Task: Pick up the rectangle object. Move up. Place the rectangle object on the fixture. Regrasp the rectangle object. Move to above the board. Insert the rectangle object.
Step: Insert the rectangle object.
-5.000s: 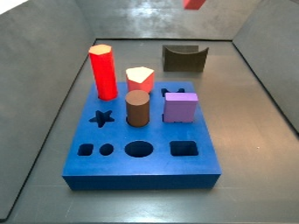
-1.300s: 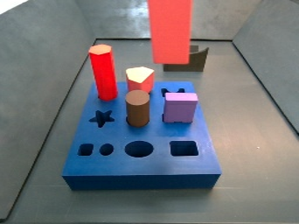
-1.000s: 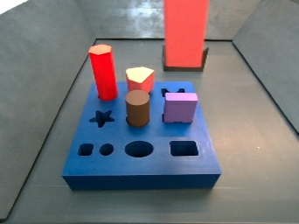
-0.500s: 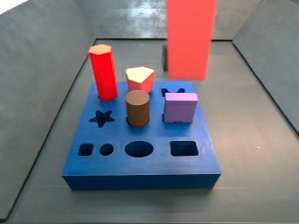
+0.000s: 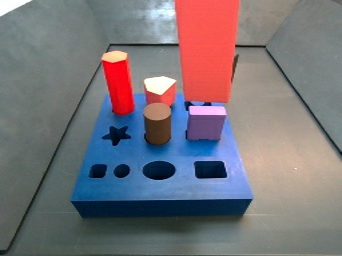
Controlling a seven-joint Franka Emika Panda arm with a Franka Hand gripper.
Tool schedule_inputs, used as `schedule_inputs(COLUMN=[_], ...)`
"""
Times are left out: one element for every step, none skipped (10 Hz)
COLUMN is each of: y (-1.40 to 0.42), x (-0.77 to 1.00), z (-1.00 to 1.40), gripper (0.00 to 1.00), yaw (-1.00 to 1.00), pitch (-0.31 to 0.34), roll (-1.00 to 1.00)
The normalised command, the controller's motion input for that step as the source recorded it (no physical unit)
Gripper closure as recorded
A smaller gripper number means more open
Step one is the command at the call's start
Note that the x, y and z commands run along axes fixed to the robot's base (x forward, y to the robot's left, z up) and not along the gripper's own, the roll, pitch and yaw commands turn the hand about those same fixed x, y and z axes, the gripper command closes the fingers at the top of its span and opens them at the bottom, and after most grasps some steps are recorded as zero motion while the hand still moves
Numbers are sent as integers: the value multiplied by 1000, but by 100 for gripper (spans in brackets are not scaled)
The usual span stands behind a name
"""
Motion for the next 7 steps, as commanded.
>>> schedule_inputs(y=[0,0,0,0,0,0,0], x=[-31,-6,0,0,0,0,0], z=[-26,-246,-546,-777,-706,-671,-697], gripper=[100,100,100,100,100,100,100], yaw=[0,0,0,0,0,0,0], pitch=[-56,-84,-81,-106,-107,-116,-113], roll=[0,0,0,0,0,0,0])
